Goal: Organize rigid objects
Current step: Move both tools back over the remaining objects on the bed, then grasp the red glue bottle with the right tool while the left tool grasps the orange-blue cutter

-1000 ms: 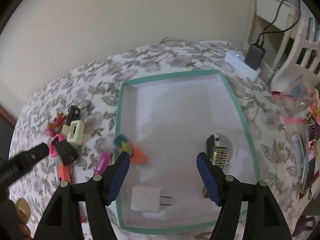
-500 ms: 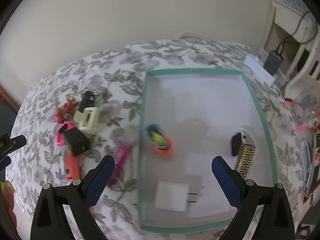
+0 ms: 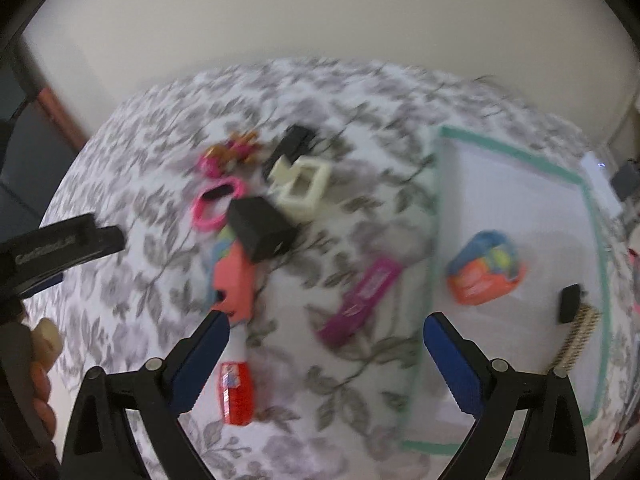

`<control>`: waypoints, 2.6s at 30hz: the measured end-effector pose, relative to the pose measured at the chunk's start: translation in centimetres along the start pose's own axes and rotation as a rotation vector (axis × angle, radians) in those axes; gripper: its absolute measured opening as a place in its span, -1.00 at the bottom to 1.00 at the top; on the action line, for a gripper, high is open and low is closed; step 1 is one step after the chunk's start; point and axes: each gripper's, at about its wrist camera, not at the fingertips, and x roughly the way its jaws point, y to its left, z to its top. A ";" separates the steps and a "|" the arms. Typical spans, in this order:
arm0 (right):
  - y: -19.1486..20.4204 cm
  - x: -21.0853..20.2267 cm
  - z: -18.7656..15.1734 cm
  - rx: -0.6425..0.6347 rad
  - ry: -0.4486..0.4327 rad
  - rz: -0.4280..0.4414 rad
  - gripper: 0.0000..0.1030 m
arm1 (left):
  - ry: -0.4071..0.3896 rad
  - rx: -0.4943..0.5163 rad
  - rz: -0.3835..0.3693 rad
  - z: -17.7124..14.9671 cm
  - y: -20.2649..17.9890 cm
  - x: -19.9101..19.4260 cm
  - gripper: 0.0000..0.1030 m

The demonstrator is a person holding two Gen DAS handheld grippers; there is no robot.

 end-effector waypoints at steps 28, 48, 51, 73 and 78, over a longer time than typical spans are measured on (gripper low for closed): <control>5.2 4.9 -3.0 -0.170 0.194 0.034 0.33 | 0.155 0.004 -0.009 -1.7 0.1 5.2 0.95; 0.8 4.6 -2.1 -0.108 0.204 0.047 -0.45 | 0.142 0.054 -0.158 -1.4 -3.7 3.2 0.95; -0.2 4.6 -1.7 -0.083 0.194 0.052 -0.45 | 0.127 0.080 -0.186 -1.5 -5.1 2.9 0.95; -0.6 4.3 -1.7 -0.064 0.190 0.064 -0.45 | 0.049 0.305 -0.174 -3.2 -15.5 4.5 -0.15; -0.7 4.4 -2.1 -0.067 0.205 0.053 -0.44 | 0.069 0.306 -0.152 -3.9 -15.6 4.0 -0.15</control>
